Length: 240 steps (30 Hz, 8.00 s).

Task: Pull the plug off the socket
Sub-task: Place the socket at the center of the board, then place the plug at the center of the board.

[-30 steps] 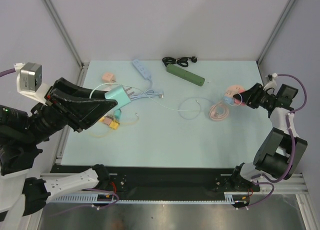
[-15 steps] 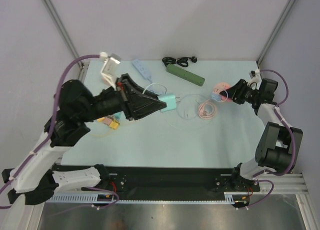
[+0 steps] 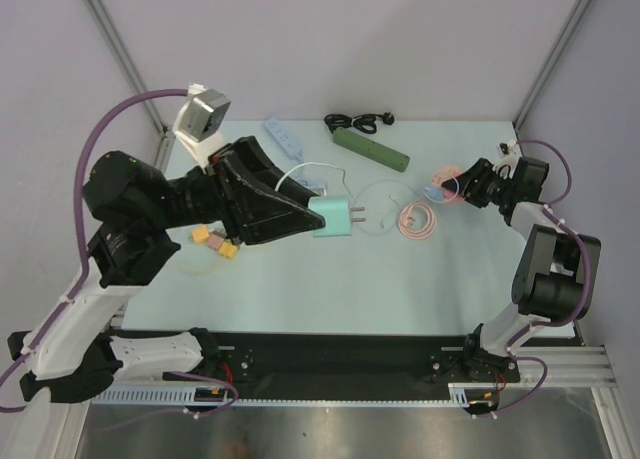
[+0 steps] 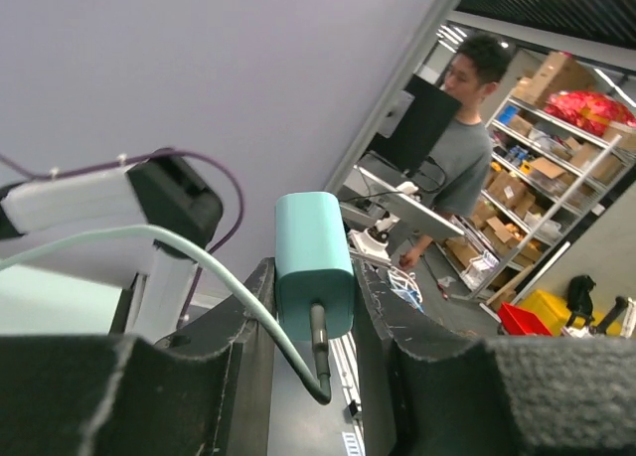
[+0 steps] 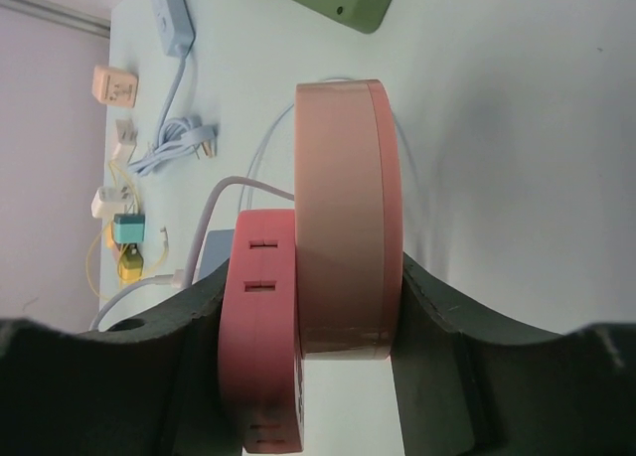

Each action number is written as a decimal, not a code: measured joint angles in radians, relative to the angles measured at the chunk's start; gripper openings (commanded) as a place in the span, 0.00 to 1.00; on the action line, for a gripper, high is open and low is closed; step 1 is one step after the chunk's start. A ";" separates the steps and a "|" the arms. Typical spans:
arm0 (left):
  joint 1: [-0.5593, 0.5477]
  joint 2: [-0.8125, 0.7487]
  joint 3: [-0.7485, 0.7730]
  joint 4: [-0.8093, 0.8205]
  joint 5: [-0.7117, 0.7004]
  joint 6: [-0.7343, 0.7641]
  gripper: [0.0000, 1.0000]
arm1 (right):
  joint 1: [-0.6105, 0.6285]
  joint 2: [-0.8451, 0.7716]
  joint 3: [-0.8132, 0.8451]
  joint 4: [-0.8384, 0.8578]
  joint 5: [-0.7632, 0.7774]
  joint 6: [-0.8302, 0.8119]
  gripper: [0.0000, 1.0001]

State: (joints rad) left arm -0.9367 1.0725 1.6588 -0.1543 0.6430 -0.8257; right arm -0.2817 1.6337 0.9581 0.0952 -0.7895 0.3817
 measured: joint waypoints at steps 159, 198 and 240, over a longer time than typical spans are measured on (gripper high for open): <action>0.050 -0.074 -0.649 0.013 -0.248 0.243 0.00 | 0.357 -0.583 0.586 -0.953 0.294 -1.180 0.00; 0.181 -0.299 -0.711 -0.246 -0.733 0.310 0.00 | 0.774 -0.325 0.501 -0.798 -0.034 -0.922 0.00; 1.028 0.336 -0.873 -0.034 -0.696 0.180 0.22 | 0.880 0.146 0.740 -0.704 0.049 -0.782 1.00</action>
State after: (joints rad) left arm 0.0914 1.4086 0.7856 -0.1879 -0.0528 -0.6456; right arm 0.5987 1.7794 1.6978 -0.6090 -0.7406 -0.4000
